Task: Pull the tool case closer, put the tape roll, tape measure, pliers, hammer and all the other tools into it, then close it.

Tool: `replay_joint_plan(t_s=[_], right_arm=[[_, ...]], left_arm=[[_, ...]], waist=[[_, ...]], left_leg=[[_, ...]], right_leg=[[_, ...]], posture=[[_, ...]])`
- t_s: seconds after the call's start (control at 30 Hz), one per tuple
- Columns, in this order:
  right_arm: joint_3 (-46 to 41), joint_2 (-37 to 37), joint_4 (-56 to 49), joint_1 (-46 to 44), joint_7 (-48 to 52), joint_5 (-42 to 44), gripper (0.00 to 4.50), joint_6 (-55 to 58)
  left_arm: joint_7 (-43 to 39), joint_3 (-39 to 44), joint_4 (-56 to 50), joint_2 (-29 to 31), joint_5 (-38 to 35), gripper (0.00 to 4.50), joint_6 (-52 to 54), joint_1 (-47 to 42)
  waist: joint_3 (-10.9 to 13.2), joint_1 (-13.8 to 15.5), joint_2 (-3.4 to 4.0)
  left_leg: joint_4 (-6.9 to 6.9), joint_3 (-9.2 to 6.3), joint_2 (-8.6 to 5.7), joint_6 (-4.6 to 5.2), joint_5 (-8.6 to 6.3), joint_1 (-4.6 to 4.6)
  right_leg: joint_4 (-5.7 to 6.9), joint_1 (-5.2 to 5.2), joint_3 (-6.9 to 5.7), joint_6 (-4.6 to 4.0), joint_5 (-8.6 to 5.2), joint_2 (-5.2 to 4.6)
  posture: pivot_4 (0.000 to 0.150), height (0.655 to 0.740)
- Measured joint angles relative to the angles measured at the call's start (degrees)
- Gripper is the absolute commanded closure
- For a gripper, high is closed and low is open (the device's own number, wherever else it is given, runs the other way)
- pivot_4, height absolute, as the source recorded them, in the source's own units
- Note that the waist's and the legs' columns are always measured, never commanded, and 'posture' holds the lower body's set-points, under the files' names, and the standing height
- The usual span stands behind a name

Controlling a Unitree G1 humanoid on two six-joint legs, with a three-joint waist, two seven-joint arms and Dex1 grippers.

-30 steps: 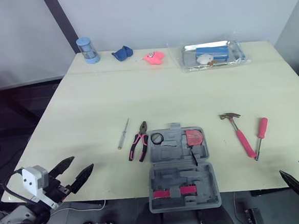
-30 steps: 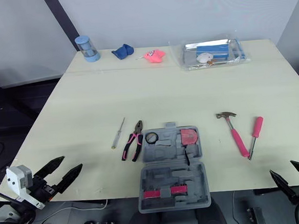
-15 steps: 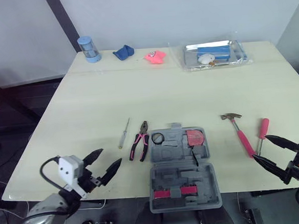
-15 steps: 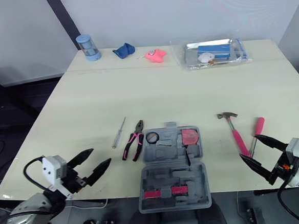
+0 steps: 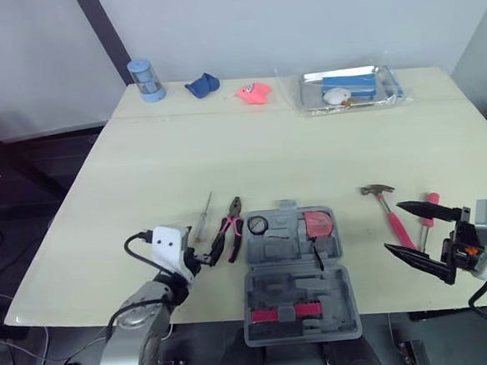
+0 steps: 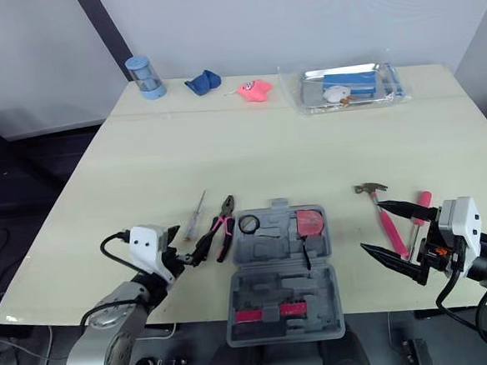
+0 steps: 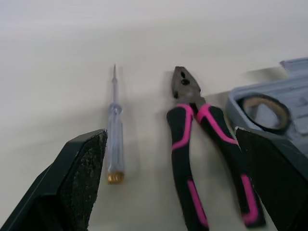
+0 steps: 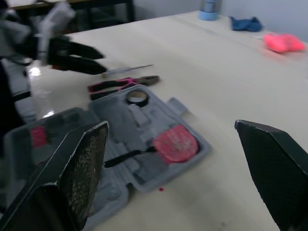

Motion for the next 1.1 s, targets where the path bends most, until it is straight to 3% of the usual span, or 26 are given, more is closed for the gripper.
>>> replay_joint_plan(t_s=[0.4, 1.1], right_arm=[[1.7, -1.8, -2.2, -3.3, 2.3, 0.2, 0.1, 1.2], [2.3, -2.2, -3.5, -4.6, 2.1, 0.0, 0.1, 2.1]], left_arm=[[2.8, -5.6, 4.4, -1.8, 3.3, 0.0, 6.3, -7.1], [4.6, -7.4, 8.5, -2.9, 6.0, 0.0, 14.1, -13.8]], waist=[[0.0, 0.1, -0.01], [0.0, 0.3, 0.0]], left_leg=[[0.02, -0.06, -0.01, 0.0, 0.0, -0.02], [0.05, -0.13, -0.03, -0.01, 0.01, -0.02]], right_leg=[[0.01, 0.0, -0.05, 0.0, 0.0, 0.0], [0.04, 0.03, -0.11, 0.0, 0.01, -0.01]], posture=[[0.15, 0.74], [0.15, 0.74]])
